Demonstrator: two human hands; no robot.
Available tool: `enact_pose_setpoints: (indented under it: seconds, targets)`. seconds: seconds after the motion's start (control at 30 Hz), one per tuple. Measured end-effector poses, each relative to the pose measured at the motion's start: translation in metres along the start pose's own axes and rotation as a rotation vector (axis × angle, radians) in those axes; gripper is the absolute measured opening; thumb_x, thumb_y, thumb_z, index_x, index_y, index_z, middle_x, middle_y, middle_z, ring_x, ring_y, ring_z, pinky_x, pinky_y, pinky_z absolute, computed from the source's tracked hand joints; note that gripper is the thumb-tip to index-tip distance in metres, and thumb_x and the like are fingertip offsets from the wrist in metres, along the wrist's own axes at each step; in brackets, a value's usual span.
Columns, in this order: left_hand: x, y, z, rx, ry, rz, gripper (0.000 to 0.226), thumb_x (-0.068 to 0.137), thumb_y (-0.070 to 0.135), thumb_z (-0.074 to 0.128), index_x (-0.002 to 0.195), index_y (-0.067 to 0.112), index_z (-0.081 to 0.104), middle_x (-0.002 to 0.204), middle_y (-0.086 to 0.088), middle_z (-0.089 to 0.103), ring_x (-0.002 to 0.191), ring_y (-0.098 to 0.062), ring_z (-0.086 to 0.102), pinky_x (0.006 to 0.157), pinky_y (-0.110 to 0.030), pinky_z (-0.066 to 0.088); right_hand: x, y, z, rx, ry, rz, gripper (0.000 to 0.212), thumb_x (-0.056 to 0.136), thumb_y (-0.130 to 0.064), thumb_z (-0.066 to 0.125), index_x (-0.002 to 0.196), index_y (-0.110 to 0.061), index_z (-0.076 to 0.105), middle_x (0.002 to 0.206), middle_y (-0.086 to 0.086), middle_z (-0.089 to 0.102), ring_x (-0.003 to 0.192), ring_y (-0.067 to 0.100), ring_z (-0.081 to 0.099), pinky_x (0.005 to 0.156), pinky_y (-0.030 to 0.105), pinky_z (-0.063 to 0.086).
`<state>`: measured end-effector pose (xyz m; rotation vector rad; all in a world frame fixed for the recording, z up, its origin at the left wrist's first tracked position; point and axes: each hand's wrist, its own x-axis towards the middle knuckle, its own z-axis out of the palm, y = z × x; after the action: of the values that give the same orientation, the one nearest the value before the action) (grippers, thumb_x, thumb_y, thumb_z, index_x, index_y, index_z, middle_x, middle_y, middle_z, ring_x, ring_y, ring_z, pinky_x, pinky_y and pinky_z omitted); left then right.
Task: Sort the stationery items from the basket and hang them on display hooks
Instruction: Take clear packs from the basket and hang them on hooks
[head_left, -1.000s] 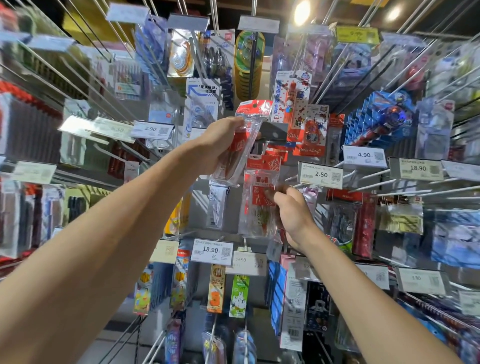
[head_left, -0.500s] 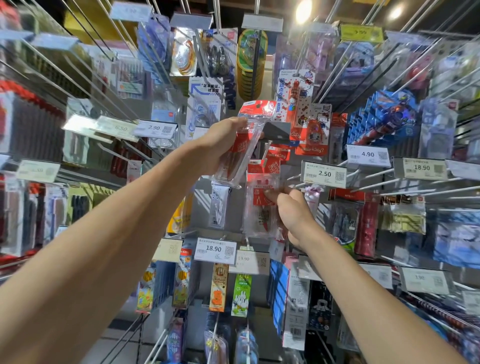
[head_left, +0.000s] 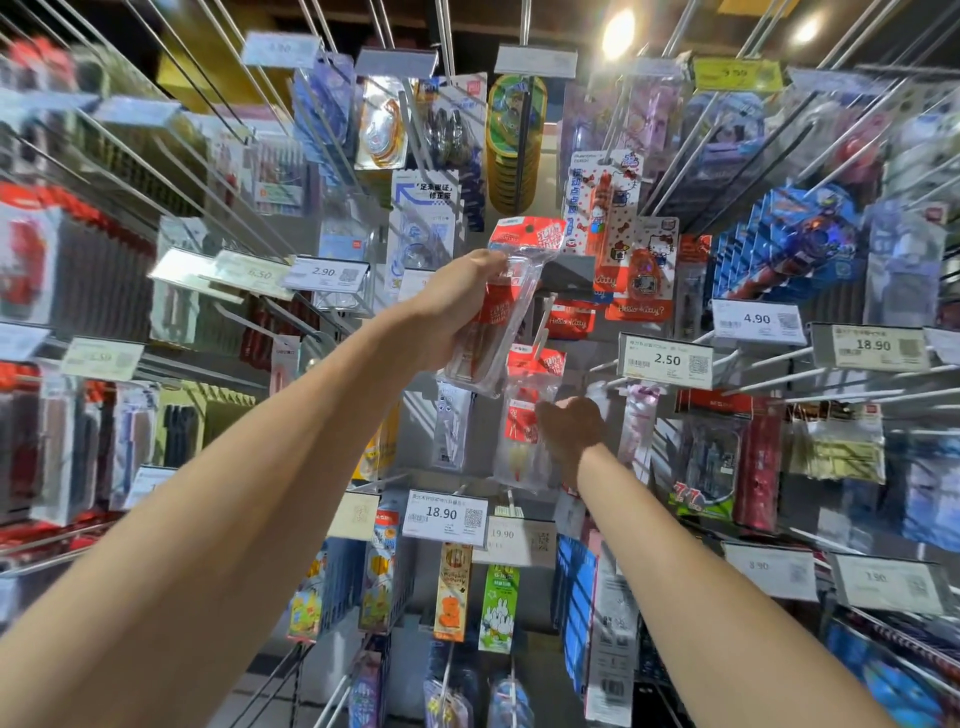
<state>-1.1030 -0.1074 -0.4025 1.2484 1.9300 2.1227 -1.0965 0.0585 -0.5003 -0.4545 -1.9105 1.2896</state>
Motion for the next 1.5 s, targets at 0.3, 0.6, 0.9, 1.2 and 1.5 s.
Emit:
enact_pose_setpoints:
  seconds: [0.3,0.6,0.9,1.2,1.5]
  targets:
    - [0.006,-0.002,0.005,-0.026,0.045,0.08,0.029,0.111,0.028,0.043,0.134,0.017,0.056,0.093,-0.007,0.063,0.065,-0.012,0.063,0.053,-0.025,0.051,-0.068,-0.059,-0.011,0.445,-0.091,-0.467,0.042,0.097,-0.039,0.066,0.082,-0.001,0.06,0.071,0.013,0.066,0.067,0.016,0.056,0.065,0.03,0.049]
    - [0.001,0.003,0.003,-0.007,-0.058,0.004,0.037,0.106,0.054,0.037,0.111,0.032,0.068,0.111,0.007,0.071,0.085,-0.019,0.063,0.074,-0.033,0.046,-0.064,-0.029,-0.03,0.373,-0.093,-0.501,0.012,0.088,-0.02,0.064,0.081,-0.013,0.058,0.068,-0.003,0.061,0.063,0.012,0.054,0.057,0.031,0.044]
    - [0.0,0.004,-0.005,0.045,-0.128,-0.015,0.062,0.098,0.07,0.043,0.15,0.037,0.047,0.125,0.014,0.071,0.106,-0.019,0.073,0.088,-0.042,0.043,-0.059,0.056,-0.039,0.218,-0.115,-0.353,0.004,0.086,-0.016,0.065,0.083,-0.014,0.066,0.08,0.015,0.069,0.074,0.02,0.06,0.072,0.039,0.05]
    - [0.004,0.007,-0.002,0.056,-0.08,0.017,0.063,0.1,0.068,0.04,0.148,0.029,0.048,0.12,0.009,0.074,0.107,-0.016,0.063,0.082,-0.038,0.039,-0.05,0.033,-0.033,0.219,-0.108,-0.411,0.0,0.09,-0.013,0.067,0.09,-0.013,0.066,0.062,-0.013,0.065,0.056,0.001,0.055,0.052,0.015,0.045]
    - [0.006,0.007,-0.001,0.115,-0.059,0.011,0.067,0.099,0.069,0.037,0.151,0.027,0.045,0.122,0.012,0.073,0.119,-0.02,0.058,0.086,-0.04,0.036,-0.046,0.04,-0.029,0.225,-0.074,-0.304,0.005,0.092,-0.011,0.068,0.089,-0.009,0.071,0.076,0.005,0.073,0.071,0.018,0.063,0.064,0.033,0.049]
